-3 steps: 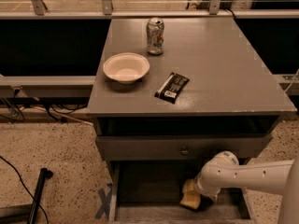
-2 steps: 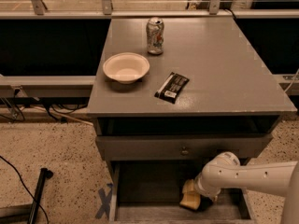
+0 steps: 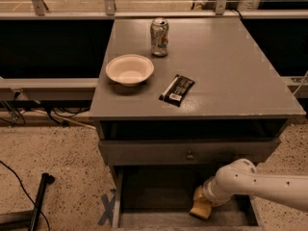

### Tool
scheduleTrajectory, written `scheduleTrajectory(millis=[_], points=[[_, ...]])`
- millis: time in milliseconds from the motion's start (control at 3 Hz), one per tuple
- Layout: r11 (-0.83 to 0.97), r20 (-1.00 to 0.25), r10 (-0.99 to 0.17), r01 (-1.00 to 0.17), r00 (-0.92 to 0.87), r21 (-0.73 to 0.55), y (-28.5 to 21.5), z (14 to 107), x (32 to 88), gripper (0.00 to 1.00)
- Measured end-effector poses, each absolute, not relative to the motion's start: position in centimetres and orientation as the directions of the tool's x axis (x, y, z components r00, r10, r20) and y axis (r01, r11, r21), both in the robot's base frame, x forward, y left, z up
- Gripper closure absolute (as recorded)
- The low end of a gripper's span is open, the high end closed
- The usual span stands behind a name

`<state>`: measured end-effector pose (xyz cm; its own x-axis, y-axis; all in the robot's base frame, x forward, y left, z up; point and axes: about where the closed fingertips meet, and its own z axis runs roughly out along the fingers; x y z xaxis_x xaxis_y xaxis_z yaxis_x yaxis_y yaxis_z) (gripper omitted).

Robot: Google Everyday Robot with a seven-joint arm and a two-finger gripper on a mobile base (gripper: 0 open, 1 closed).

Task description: Pick sponge from middle drawer and place on counter

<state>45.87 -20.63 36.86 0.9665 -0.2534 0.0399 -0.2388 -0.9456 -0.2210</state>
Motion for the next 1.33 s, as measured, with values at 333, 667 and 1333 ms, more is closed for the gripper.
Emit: scheduleTrajectory(millis=[333,667,1333], points=[[-0.921,0.05,-0.246,-0.217,0.968,-0.325,-19.5,38.9,46.0,0.88],[-0.887,0.083,-0.231,-0.175,0.97,-0.428,-18.7,42.0,45.9,1.0],[-0.837,0.153,-0.236,-0.121,0.96,-0.533,-21.3,51.9,40.3,1.0]])
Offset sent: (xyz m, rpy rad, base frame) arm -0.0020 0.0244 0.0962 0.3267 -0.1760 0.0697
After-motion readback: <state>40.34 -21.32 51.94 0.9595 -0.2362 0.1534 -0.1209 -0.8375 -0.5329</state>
